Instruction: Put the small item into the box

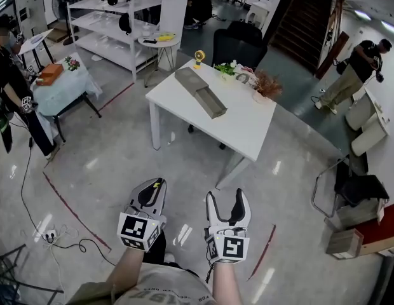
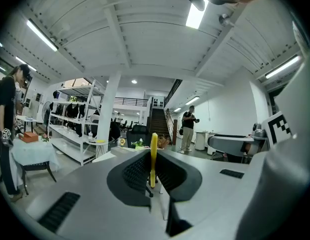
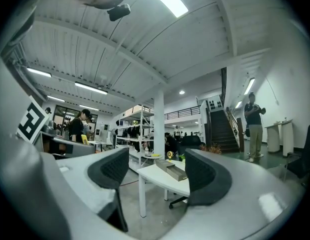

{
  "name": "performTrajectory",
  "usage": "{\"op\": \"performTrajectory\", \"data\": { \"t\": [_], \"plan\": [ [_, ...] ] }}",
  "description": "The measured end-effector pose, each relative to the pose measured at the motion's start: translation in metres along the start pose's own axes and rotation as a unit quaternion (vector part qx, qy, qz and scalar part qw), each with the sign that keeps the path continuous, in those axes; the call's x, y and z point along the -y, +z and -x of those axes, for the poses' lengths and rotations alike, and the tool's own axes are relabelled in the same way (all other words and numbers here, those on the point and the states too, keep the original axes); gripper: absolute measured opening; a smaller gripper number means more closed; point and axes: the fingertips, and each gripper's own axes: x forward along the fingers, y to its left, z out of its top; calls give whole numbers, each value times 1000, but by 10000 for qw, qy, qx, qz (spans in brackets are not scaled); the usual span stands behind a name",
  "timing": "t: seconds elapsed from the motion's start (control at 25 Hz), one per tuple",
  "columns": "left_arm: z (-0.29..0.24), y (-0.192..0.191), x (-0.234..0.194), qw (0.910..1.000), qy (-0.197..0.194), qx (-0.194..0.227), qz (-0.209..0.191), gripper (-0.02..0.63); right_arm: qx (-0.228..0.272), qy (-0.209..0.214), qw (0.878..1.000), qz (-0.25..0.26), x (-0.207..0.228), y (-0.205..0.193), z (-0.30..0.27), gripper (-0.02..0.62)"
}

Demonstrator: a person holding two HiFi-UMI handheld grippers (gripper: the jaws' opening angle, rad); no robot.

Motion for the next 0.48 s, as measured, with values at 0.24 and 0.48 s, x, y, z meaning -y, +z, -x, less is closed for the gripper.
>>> {"op": "performTrajectory", "data": {
  "t": [0.24,0.48],
  "plan": [
    [-45,4,-15,9997,-224,-63,-80,31,-1,-235,9997,-105,16,-7,-41,342],
    [-107,23,-52,9990,-418,-35,-120,31,-30,-435,9990,-46,26,-10,-105,342]
  ]
}}
